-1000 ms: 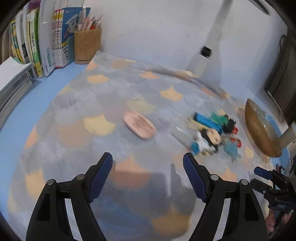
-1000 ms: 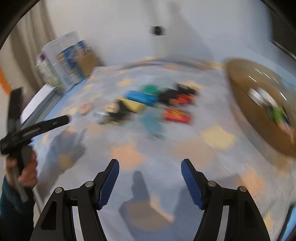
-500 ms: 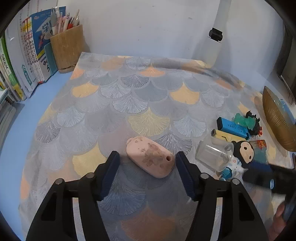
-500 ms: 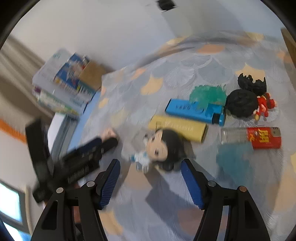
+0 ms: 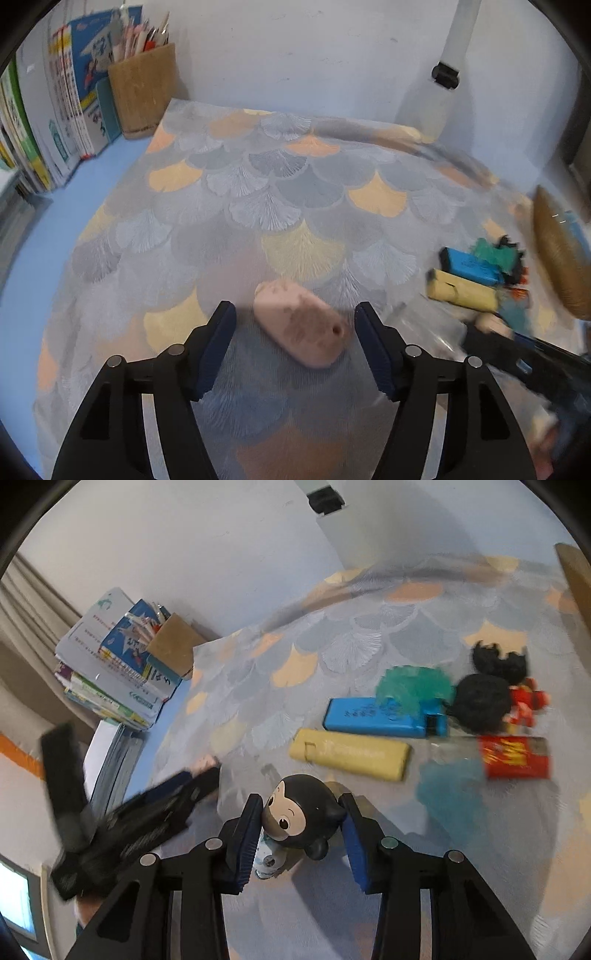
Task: Organize rigid objects
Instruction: 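Grasp the pink eraser with left gripper while right grasps the monkey figurine, then carry the eraser and monkey figurine over the glass bowl and release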
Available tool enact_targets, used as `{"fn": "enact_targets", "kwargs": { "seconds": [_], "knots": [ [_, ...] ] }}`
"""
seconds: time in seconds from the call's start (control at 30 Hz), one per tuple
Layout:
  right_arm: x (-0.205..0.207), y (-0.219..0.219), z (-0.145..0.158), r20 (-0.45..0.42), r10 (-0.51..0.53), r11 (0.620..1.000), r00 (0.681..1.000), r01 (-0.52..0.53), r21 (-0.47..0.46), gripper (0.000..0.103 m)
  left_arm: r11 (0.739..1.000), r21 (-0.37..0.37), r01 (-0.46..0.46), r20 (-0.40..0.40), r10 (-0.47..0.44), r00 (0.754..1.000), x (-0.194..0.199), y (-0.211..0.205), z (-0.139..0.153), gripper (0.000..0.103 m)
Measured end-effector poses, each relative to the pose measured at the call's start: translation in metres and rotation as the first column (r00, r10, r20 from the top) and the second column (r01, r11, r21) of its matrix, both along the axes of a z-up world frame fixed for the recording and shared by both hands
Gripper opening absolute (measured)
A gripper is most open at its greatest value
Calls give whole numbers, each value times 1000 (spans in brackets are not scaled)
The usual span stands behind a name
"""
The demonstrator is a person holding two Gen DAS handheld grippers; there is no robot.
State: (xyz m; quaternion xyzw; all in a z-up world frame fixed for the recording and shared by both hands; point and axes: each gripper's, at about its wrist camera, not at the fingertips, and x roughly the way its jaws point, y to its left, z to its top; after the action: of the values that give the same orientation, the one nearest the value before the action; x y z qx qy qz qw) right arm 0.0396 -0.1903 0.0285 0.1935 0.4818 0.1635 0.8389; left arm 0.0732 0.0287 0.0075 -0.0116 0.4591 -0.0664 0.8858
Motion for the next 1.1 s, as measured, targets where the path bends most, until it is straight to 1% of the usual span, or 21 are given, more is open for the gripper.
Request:
{"fn": "enact_targets", "kwargs": {
  "seconds": [0.03, 0.07, 0.13, 0.2, 0.23, 0.27, 0.33, 0.43, 0.5, 0.53, 0.57, 0.6, 0.67, 0.73, 0.77, 0.8, 0.83, 0.9, 1.0, 1.07, 1.1],
  "knots": [
    [-5, -5, 4, 7, 1, 1000, 1000, -1, -5, 41, 999, 33, -3, 11, 3, 1000, 0, -5, -1, 51],
    [-10, -9, 8, 13, 4, 1000, 1000, -4, -7, 41, 998, 65, 2, 23, -3, 1000, -2, -9, 0, 51],
    [-22, -20, 16, 24, 20, 1000, 1000, -19, -14, 41, 998, 57, 20, 25, -22, 999, -7, -9, 1, 50],
    [-36, -32, 24, 22, 48, 998, 999, -47, -49, 41, 999, 30, 42, 36, -43, 998, -19, -5, 4, 28],
    [-41, -37, 27, 19, 64, 996, 998, -62, -61, 41, 998, -10, 60, 31, -60, 998, -26, -1, 7, 21],
    [-49, -43, 31, 1, 103, 992, 995, -102, -79, 41, 994, -75, 84, 23, -82, 996, -37, 3, 11, 14],
    [-61, -51, 35, -24, 157, 981, 987, -159, -114, 41, 990, -94, 107, 22, -106, 994, -53, 1, 13, 13],
    [-77, -59, 41, -74, 220, 950, 973, -231, -211, 41, 987, -82, 139, 22, -137, 990, -76, -8, 10, 14],
    [-81, -60, 39, -106, 239, 924, 965, -260, -280, 41, 989, -83, 121, 27, -119, 993, -83, -7, 10, 15],
    [-81, -58, 38, -106, 238, 913, 966, -259, -315, 41, 992, -84, 94, 24, -93, 995, -83, -2, 10, 17],
    [-81, -57, 36, -108, 238, 906, 965, -261, -333, 41, 993, -96, 72, 12, -71, 997, -83, 5, 9, 24],
    [-79, -55, 32, -109, 245, 903, 963, -268, -337, 41, 992, -111, 66, 2, -66, 998, -81, 10, 7, 30],
    [-76, -52, 28, -90, 255, 905, 963, -270, -329, 41, 989, -135, 63, -21, -67, 998, -81, 18, 6, 33],
    [-69, -53, 20, -93, 240, 915, 966, -257, -311, 41, 986, -155, 63, -26, -68, 997, -87, 26, 7, 40],
    [-67, -55, 18, -108, 225, 924, 968, -247, -292, 42, 985, -163, 58, -30, -64, 998, -92, 30, 7, 50],
    [-66, -60, 16, -116, 211, 940, 971, -233, -247, 44, 984, -167, 55, -37, -62, 997, -95, 32, 6, 55],
    [-67, -65, 17, -114, 198, 951, 973, -219, -217, 46, 982, -180, 62, -44, -71, 997, -100, 32, 6, 55],
    [-74, -72, 23, -95, 178, 961, 979, -194, -196, 59, 975, -199, 95, -45, -106, 993, -108, 26, 5, 55],
    [-87, -71, 28, -73, 174, 967, 982, -184, -176, 63, 985, -128, 119, -34, -124, 992, -107, 5, 4, 57],
    [-90, -63, 25, -81, 177, 964, 981, -189, -188, 63, 992, -41, 121, -21, -121, 992, -100, -13, 3, 57],
    [-92, -58, 24, -79, 179, 959, 981, -192, -207, 63, 992, -22, 127, -19, -127, 992, -98, -17, 3, 56]
  ]
}}
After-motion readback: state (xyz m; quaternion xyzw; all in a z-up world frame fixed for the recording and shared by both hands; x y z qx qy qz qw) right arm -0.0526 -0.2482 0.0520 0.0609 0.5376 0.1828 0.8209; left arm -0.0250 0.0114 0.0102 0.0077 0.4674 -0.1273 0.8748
